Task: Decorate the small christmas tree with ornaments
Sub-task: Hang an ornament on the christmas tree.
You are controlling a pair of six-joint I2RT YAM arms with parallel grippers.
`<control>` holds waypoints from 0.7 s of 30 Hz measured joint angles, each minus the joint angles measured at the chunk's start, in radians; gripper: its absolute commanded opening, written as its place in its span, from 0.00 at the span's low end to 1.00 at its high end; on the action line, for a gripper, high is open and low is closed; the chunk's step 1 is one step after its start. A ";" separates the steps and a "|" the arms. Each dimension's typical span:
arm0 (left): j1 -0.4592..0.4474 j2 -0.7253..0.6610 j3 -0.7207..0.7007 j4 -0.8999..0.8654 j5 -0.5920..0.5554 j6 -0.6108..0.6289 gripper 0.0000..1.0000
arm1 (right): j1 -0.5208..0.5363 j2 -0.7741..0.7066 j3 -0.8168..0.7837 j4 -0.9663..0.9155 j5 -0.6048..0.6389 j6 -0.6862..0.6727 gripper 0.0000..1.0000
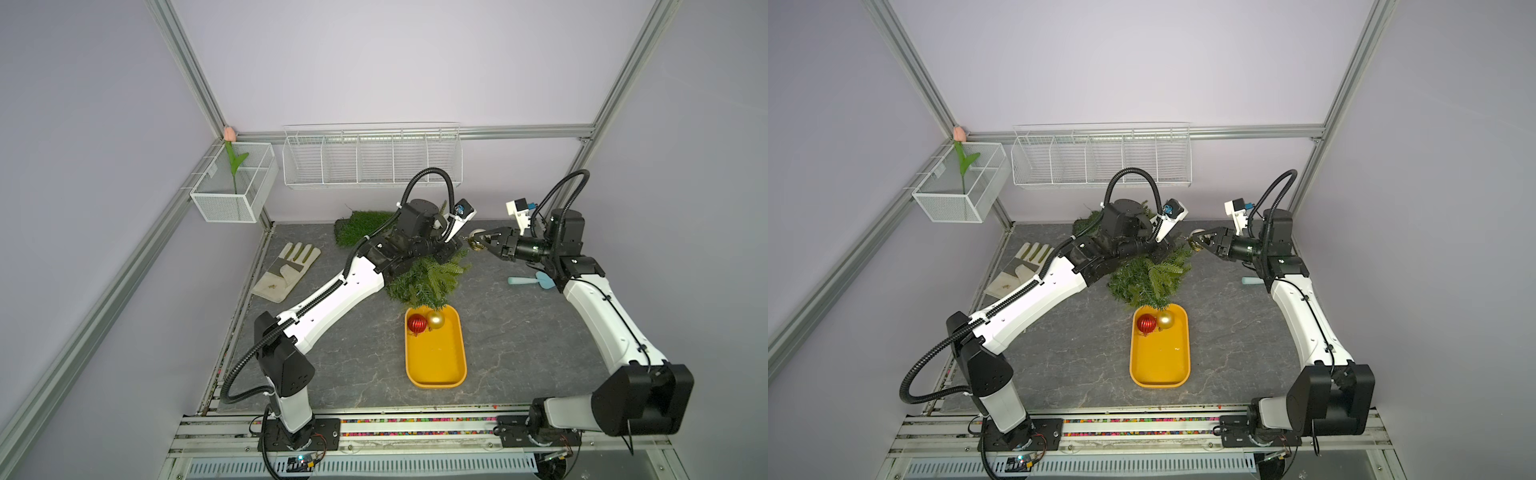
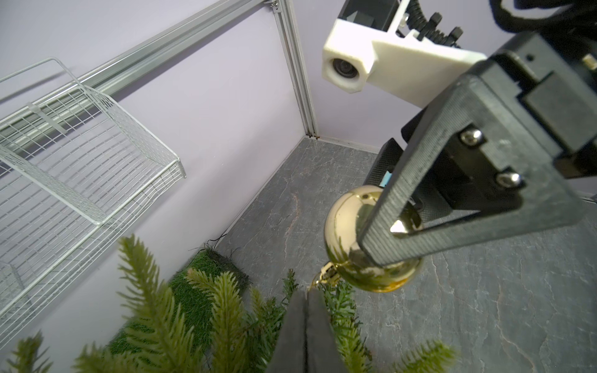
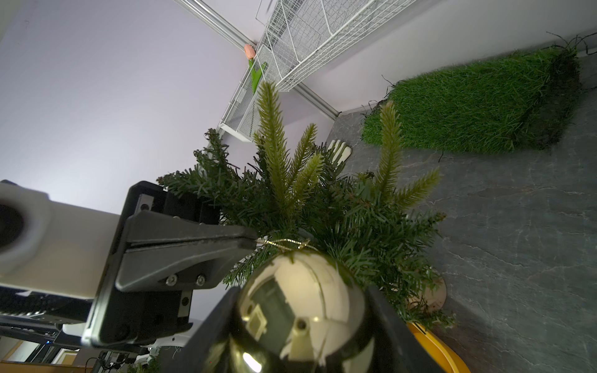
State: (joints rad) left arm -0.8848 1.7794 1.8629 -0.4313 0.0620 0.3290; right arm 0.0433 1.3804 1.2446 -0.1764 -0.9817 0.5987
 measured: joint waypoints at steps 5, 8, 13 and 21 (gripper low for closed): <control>-0.019 0.019 0.026 -0.026 -0.052 0.029 0.00 | 0.007 0.011 0.000 -0.001 -0.002 -0.002 0.15; -0.032 0.027 0.032 -0.034 -0.085 0.050 0.00 | 0.011 0.012 0.000 -0.006 -0.003 -0.005 0.15; -0.043 0.051 0.063 -0.058 -0.120 0.070 0.00 | 0.011 0.012 0.000 -0.008 -0.003 -0.009 0.15; -0.048 0.060 0.077 -0.074 -0.148 0.076 0.00 | 0.011 0.012 0.000 -0.011 -0.003 -0.013 0.15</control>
State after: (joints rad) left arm -0.9325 1.8393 1.9404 -0.5053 -0.0856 0.4053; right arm 0.0544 1.3922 1.2446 -0.1871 -0.9852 0.5861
